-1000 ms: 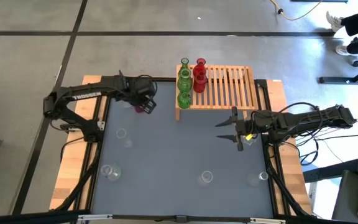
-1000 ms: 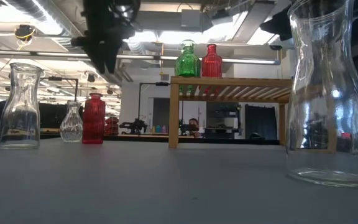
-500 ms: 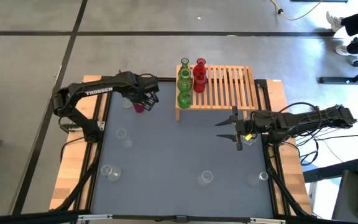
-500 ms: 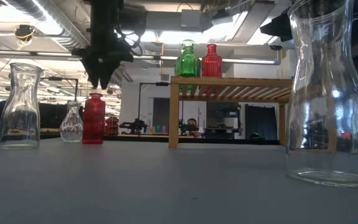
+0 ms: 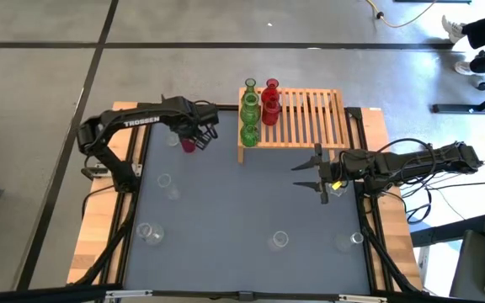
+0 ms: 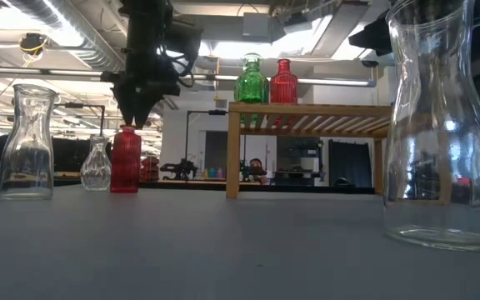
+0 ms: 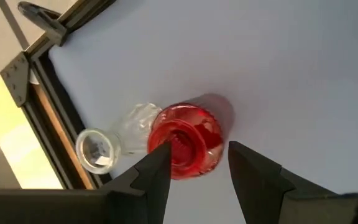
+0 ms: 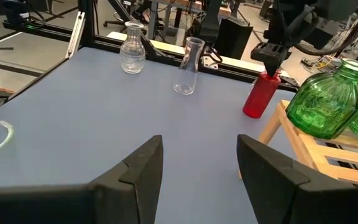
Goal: Sort vases onto shelf
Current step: Put the red vase on the shelf, aligned with the other red vases
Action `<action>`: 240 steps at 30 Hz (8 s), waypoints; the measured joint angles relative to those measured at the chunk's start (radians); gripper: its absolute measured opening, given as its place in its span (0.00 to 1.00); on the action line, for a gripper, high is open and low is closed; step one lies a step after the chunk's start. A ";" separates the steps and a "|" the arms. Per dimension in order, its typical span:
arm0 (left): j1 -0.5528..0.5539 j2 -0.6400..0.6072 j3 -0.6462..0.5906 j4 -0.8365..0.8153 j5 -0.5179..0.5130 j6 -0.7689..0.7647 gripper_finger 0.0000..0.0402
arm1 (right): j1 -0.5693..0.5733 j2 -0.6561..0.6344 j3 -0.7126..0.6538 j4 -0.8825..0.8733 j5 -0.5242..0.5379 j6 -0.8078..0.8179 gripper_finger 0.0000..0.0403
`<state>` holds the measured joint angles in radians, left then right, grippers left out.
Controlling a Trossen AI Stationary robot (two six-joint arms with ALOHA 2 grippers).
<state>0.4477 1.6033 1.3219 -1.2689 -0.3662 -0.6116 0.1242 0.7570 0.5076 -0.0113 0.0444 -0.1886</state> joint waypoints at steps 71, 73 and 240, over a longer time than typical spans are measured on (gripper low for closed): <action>-0.671 0.473 0.710 -0.156 0.267 0.020 0.10 | 0.000 0.000 0.000 -0.017 0.000 0.008 0.47; -0.663 0.495 0.731 -0.163 0.295 0.021 0.10 | 0.000 0.000 0.000 -0.029 0.000 0.008 0.47; -0.911 0.015 -0.664 1.573 -0.348 -0.011 0.44 | 0.001 1.093 0.332 0.770 -0.168 0.245 0.59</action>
<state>-0.4633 1.6184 0.6582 0.3038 -0.7139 -0.6229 0.1249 1.8500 0.8391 0.7584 -0.1232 0.0563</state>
